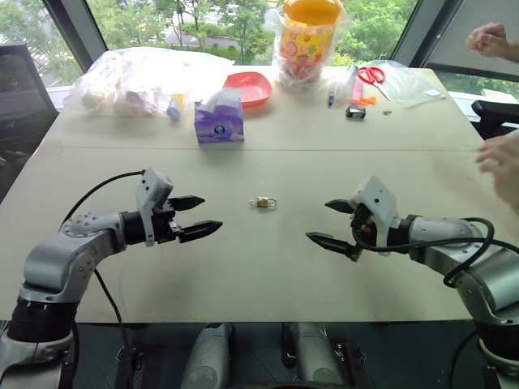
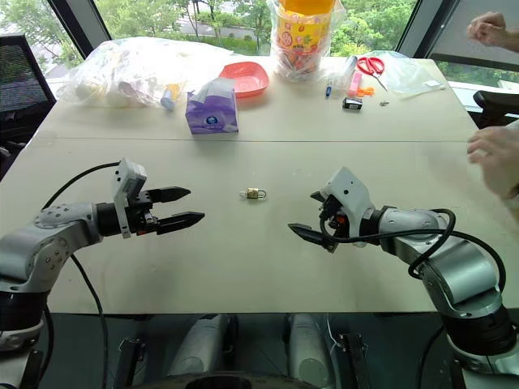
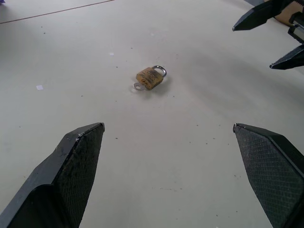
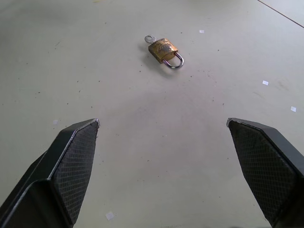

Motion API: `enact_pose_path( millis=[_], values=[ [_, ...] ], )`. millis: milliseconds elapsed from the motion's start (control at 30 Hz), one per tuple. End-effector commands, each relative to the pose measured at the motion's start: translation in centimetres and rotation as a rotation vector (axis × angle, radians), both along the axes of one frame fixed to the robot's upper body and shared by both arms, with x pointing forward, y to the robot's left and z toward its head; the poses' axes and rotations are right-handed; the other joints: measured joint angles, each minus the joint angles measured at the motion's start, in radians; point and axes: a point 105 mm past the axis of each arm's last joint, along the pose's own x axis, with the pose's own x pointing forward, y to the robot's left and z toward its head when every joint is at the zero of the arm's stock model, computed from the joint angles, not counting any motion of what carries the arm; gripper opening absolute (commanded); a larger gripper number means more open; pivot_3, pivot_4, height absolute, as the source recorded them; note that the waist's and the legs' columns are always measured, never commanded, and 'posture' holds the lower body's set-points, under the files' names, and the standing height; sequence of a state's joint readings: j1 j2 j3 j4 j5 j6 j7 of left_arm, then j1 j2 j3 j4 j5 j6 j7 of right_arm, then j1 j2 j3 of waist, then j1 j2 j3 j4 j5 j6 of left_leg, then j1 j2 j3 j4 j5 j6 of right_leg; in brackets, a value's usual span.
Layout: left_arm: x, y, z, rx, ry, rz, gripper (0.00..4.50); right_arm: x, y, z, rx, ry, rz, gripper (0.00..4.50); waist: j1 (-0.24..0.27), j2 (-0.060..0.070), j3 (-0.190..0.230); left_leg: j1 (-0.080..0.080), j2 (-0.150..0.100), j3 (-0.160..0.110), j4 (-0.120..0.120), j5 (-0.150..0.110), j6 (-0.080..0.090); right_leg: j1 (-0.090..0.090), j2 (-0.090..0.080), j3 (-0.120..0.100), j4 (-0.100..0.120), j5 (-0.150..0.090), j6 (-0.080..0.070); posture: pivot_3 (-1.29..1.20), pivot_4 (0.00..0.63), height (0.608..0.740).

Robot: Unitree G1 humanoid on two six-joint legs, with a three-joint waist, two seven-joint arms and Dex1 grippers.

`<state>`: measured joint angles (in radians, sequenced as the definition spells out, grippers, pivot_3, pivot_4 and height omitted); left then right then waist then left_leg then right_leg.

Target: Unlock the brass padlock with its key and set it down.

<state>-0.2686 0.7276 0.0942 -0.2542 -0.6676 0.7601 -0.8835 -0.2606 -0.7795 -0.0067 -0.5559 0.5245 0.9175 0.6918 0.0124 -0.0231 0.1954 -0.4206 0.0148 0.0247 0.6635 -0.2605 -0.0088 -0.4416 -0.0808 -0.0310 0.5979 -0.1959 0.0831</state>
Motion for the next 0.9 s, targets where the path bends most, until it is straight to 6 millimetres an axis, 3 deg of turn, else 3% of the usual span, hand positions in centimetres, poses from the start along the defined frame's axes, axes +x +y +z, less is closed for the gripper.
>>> enact_pose_path(
  millis=[33,633,767,900],
  values=[
    [-0.1,-0.1,0.9,-0.021,-0.029,-0.003,4.50,0.4,0.4,1.0,0.006,-0.054,0.015,4.48,0.000,0.000,0.000,0.000,0.000,0.000,0.000,0.000,0.000,0.000,0.000,0.000,0.000,0.000,0.000,0.00,0.150,0.740],
    [0.1,-0.1,0.8,0.001,-0.037,0.014,4.50,1.4,0.6,0.9,-0.004,-0.085,0.011,4.48,-0.001,0.000,0.000,0.000,-0.001,0.000,0.001,0.000,0.000,0.000,0.000,0.000,0.002,0.000,0.000,0.00,0.150,0.740],
    [0.1,0.1,0.8,0.045,-0.037,-0.012,4.50,2.8,1.5,0.5,-0.048,-0.096,0.031,4.48,-0.004,0.000,0.000,0.001,-0.001,0.000,0.002,0.000,0.000,0.000,0.001,0.000,0.002,0.000,0.000,0.00,0.150,0.740],
    [-0.2,0.5,1.3,0.109,-0.035,-0.065,4.50,5.0,3.7,-0.1,-0.090,-0.094,0.094,4.48,-0.009,0.000,0.000,0.002,-0.001,0.001,0.002,0.000,0.000,0.000,0.002,0.000,0.004,0.001,-0.001,0.00,0.150,0.740]
  ],
)
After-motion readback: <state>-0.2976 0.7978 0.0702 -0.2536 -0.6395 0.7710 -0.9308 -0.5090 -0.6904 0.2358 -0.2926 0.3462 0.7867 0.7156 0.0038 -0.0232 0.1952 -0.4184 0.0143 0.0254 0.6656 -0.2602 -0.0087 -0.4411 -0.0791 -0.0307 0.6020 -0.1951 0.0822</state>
